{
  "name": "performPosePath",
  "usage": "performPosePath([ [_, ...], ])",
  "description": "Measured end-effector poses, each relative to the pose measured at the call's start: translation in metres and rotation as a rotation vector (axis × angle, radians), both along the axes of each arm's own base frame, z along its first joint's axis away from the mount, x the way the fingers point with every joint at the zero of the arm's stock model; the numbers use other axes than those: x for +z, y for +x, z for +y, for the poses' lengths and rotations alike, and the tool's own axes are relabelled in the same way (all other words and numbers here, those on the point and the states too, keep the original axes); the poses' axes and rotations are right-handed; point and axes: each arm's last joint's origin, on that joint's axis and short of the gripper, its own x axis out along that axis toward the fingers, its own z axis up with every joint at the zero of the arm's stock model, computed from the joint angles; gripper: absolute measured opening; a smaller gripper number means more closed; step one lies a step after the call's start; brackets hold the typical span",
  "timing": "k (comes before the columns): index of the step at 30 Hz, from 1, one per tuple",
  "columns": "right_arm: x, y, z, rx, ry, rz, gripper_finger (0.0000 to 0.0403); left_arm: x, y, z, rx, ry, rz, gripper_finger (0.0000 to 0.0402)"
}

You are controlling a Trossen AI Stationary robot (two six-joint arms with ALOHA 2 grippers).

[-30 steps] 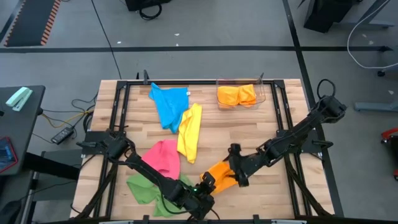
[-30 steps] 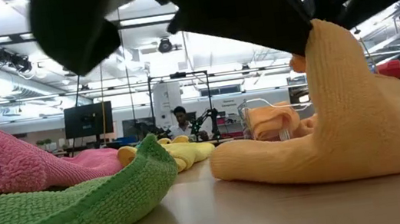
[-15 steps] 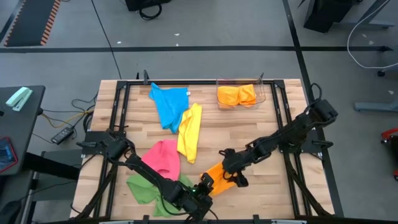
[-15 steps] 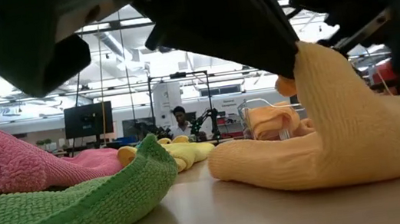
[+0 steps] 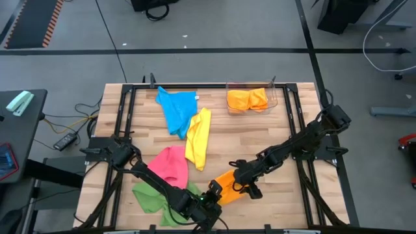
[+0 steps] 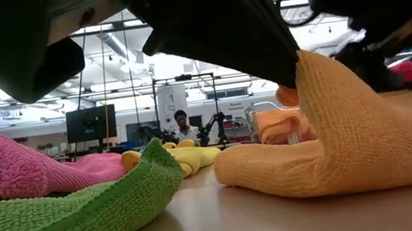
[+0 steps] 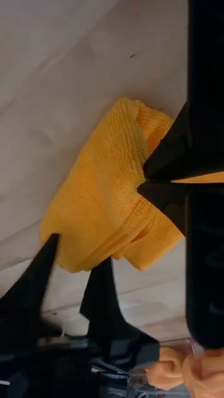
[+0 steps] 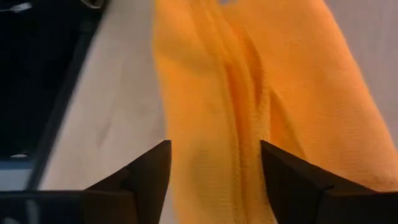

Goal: Fold microfiber towels
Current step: Fold the orange microfiber cloth

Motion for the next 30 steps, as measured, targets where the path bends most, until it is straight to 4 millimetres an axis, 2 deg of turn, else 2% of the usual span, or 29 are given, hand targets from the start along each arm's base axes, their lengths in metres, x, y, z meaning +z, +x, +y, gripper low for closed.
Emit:
performPosePath([
  [5,-0.009,0.001,0.0,0.006,-0.025,0.022,0.0172,-0.001,-0.002,-0.001,0.016,-0.033,0.016,0.0028],
  [12,-0.004,0.003,-0.001,0.025,0.003,0.015,0.0019,-0.002,-0.003,-0.001,0.042,-0.076,0.017,0.0017],
  [17,0.0,0.001,0.008,0.092,0.148,0.082,0.0013,-0.003,-0.003,-0.004,0.046,-0.18,0.04,0.0018],
  [23,0.002,-0.008,0.024,0.196,0.256,0.144,0.0012,0.002,0.001,-0.009,0.052,-0.275,-0.022,0.0027],
  [26,0.004,-0.008,0.028,0.218,0.25,0.126,0.0012,0.002,0.001,-0.012,0.024,-0.302,-0.015,0.0019],
  [30,0.004,-0.004,0.022,0.172,0.2,0.105,0.0011,0.0,-0.001,-0.011,0.026,-0.294,0.017,0.0013],
])
